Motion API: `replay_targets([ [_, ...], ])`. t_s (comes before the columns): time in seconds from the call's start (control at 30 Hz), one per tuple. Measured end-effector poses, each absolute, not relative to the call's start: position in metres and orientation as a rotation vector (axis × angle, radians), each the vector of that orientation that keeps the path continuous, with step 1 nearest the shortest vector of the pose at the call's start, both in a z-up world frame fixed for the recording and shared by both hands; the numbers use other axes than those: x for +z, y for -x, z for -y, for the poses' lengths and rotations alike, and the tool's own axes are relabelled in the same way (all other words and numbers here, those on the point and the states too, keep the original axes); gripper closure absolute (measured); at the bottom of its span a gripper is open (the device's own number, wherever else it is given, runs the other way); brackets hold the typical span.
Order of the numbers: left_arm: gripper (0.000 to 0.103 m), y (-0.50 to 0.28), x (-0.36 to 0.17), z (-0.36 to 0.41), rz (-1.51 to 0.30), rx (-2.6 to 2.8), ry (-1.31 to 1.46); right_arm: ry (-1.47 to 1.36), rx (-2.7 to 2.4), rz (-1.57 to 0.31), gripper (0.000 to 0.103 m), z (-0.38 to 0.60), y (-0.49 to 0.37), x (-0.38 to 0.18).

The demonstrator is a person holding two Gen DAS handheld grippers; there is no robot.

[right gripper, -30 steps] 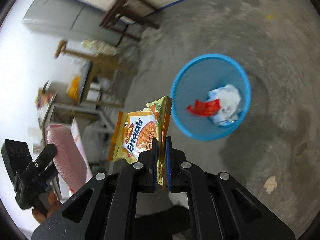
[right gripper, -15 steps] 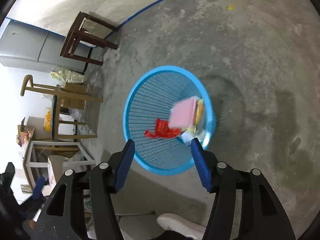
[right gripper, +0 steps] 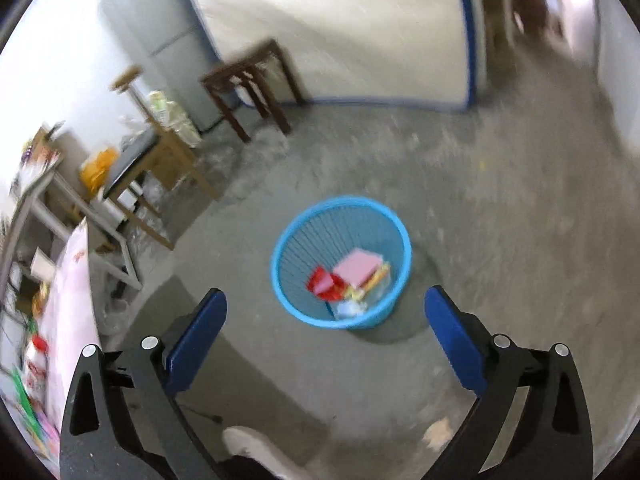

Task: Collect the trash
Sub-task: 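Move both tools back to the table toward the chip bags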

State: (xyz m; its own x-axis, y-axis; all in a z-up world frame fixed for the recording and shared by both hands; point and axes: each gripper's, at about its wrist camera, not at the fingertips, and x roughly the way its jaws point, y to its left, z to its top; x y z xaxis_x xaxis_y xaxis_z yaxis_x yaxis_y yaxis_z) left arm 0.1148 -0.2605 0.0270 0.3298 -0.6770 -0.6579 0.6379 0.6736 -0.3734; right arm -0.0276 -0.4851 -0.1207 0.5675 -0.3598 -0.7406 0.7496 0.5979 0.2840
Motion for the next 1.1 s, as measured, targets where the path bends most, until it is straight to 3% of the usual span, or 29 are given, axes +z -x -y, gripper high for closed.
replay_targets([
  [0.2,0.007,-0.102,0.051,0.114,-0.801,-0.667,0.146,-0.233,-0.586,-0.641,0.008,0.388,0.003,-0.055],
  [0.47,0.006,-0.060,0.030,-0.073,-0.707,-0.296,0.292,-0.139,-0.192,-0.593,0.008,0.271,-0.020,-0.041],
  [0.63,0.006,-0.049,-0.004,-0.122,-0.771,-0.240,0.350,-0.255,0.068,-0.600,0.008,0.227,-0.038,-0.040],
  [0.87,0.006,-0.031,-0.031,-0.146,-0.704,-0.383,0.374,-0.404,0.365,-0.773,0.008,0.183,-0.057,-0.044],
  [1.1,0.006,-0.033,-0.048,-0.149,-0.704,-0.412,0.343,-0.588,0.549,-1.007,0.031,0.149,-0.068,-0.065],
])
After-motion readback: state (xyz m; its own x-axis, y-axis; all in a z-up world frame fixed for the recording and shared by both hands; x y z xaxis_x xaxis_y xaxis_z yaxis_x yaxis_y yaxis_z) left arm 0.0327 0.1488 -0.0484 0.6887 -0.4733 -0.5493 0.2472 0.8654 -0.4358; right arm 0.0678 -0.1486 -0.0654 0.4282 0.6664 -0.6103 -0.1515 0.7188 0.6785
